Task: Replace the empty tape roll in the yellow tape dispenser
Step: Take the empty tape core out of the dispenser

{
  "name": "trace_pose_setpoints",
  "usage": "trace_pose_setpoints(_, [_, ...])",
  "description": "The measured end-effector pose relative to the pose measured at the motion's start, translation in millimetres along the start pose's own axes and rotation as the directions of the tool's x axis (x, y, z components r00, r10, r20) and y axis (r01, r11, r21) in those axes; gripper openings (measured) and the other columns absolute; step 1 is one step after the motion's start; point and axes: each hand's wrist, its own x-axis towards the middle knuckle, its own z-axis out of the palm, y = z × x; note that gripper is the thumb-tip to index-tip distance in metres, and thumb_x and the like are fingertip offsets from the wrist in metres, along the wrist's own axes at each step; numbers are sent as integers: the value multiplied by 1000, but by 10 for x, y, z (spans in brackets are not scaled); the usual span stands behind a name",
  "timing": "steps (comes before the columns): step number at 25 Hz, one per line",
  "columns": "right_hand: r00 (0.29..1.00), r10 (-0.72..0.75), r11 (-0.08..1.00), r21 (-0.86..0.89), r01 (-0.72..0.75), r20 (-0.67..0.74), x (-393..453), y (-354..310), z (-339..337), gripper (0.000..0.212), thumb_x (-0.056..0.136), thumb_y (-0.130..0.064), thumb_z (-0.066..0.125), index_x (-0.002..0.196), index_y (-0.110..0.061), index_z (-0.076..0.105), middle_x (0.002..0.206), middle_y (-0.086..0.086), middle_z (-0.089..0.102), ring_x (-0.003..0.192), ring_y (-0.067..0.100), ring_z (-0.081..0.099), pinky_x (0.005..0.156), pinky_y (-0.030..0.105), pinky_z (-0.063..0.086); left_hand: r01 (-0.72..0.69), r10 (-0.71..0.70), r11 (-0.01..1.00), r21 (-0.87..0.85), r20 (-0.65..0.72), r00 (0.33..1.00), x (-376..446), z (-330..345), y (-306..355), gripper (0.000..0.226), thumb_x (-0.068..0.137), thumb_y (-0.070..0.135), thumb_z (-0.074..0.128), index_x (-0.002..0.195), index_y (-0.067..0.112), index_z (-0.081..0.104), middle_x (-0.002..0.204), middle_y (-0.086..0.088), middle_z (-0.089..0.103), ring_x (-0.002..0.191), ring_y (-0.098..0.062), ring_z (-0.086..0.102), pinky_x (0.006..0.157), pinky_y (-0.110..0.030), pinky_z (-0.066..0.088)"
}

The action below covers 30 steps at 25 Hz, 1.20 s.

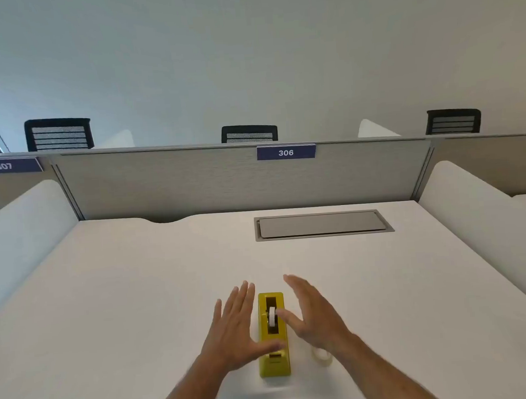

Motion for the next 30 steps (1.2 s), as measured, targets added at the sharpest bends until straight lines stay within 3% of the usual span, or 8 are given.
trace_pose_setpoints(9, [976, 18, 999, -33, -11, 218, 137, -98, 114, 57, 81, -52, 64, 131, -29, 52, 126, -11, 46, 113, 11, 51, 93, 28, 50, -5, 22, 994, -108, 160, 987, -32, 152, 58, 144, 46, 96, 56, 149, 33, -23, 163, 14, -19, 150, -10, -14, 124, -46, 3])
trace_pose_setpoints(17, [973, -2, 997, -78, 20, 229, 245, -92, 151, 41, 79, -47, 63, 114, -27, 68, 115, -9, 47, 94, 12, 58, 81, 30, 55, 14, 11, 984, -178, 138, 990, -54, 277, 97, 144, 47, 94, 59, 135, 38, -40, 161, 16, -20, 149, -2, -11, 125, -43, 8])
trace_pose_setpoints(30, [986, 17, 1000, -8, -15, 165, 258, -121, 119, 43, 74, -45, 68, 114, -29, 65, 110, -12, 60, 93, 8, 59, 79, 24, 54, 27, 10, 962, -273, 132, 991, -68, 302, 66, 136, 42, 99, 57, 129, 56, -39, 153, 31, -23, 149, -3, 3, 123, -44, 18])
